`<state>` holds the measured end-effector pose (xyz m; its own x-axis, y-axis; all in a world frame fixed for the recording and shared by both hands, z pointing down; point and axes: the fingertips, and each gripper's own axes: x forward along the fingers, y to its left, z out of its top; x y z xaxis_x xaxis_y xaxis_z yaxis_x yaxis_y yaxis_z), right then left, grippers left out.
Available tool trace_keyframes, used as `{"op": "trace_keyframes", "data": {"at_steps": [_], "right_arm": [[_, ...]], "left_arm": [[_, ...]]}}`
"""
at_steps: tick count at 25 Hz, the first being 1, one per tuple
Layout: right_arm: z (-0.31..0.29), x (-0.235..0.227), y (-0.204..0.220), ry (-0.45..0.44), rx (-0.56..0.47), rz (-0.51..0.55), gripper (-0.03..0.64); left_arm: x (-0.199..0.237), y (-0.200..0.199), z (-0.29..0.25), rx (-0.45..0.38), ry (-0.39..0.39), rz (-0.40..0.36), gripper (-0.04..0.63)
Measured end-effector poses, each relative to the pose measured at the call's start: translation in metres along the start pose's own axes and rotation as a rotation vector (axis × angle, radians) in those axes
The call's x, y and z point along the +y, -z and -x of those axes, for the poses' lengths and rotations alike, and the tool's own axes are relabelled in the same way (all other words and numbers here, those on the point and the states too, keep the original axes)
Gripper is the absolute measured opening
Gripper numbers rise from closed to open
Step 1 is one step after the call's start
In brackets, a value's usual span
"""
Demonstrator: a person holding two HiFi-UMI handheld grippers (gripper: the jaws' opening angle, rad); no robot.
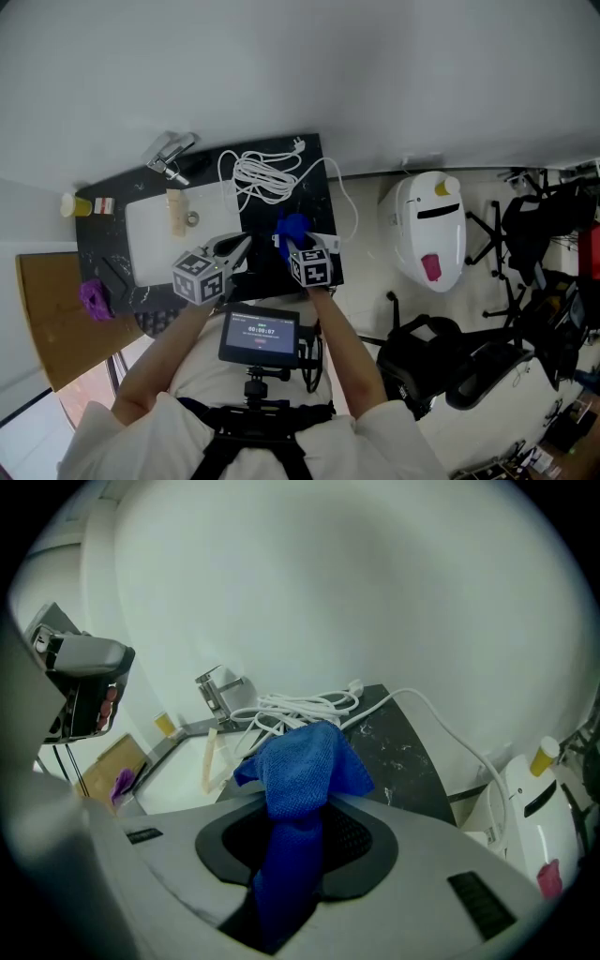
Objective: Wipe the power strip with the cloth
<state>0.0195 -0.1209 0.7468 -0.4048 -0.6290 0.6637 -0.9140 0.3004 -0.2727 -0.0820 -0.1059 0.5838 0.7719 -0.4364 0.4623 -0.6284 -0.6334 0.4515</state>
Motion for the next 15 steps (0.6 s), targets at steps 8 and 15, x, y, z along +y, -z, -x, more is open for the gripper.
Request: {"op": "trace_keyframes", "data": {"at_steps": [8, 15], "right_arm": [[0.003, -0.007, 0.001, 0.009, -0.003, -0.009, 0.106], [0.010, -0.016, 0.004, 0.023, -0.005, -0.015, 0.106]], "left_arm": [[-0.002, 0.000, -0.003, 0.002, 0.007, -0.005, 0.000], [-0.004, 0.001, -0.001, 0.001, 0.008, -0.005, 0.000]]}}
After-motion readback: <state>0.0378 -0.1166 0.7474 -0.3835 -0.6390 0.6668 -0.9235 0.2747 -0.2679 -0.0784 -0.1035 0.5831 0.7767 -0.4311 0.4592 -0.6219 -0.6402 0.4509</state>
